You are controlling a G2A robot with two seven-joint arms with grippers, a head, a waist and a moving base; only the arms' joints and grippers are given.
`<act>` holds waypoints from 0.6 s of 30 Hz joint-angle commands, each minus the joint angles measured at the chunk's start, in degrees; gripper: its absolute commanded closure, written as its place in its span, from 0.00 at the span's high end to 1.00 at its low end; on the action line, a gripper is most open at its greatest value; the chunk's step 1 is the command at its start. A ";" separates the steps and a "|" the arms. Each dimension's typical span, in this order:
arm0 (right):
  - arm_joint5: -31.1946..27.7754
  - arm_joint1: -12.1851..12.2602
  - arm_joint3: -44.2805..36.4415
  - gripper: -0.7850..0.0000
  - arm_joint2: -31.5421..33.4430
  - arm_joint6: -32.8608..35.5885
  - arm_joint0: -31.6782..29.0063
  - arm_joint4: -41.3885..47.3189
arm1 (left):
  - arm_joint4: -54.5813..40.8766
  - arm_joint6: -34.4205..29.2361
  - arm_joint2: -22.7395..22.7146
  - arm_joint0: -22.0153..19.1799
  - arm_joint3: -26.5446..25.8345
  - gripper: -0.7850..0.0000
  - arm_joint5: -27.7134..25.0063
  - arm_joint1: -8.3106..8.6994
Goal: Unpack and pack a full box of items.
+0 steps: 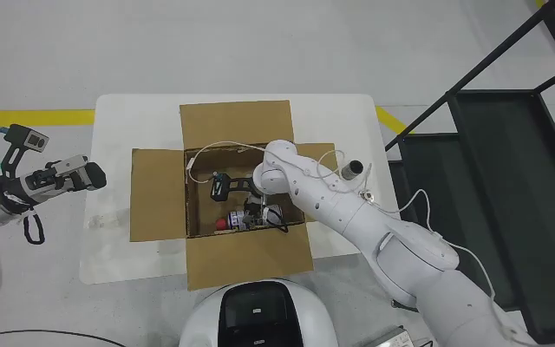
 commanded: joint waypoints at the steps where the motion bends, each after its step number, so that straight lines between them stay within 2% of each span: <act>1: -0.22 -0.76 2.04 1.00 -0.71 -0.73 0.73 0.32 | 0.00 0.00 0.00 0.00 0.00 1.00 0.00 0.00; 11: -0.71 -4.43 9.48 1.00 -4.09 -2.65 2.94 0.78 | 0.00 0.00 0.00 0.00 0.00 1.00 0.00 0.00; 12: -0.71 -4.75 10.10 0.95 -4.33 -2.77 3.13 0.77 | 0.00 0.00 0.00 0.00 0.00 1.00 0.00 0.00; 13: -0.65 -5.07 10.74 0.58 -4.54 -2.89 3.32 0.77 | 0.00 0.00 0.00 0.00 0.00 1.00 0.00 0.00; 14: -0.58 -5.37 11.33 0.34 -4.77 -2.89 3.52 0.68 | 0.00 0.00 0.00 0.00 0.00 1.00 0.00 0.00; 15: -0.59 -5.67 11.86 0.01 -4.96 -2.96 3.68 0.71 | 0.00 0.00 0.00 0.00 0.00 1.00 0.00 0.00; 18: -0.97 -6.46 13.23 0.00 -5.53 -3.10 4.10 0.57 | 0.00 0.00 0.00 0.00 0.00 1.00 0.00 0.00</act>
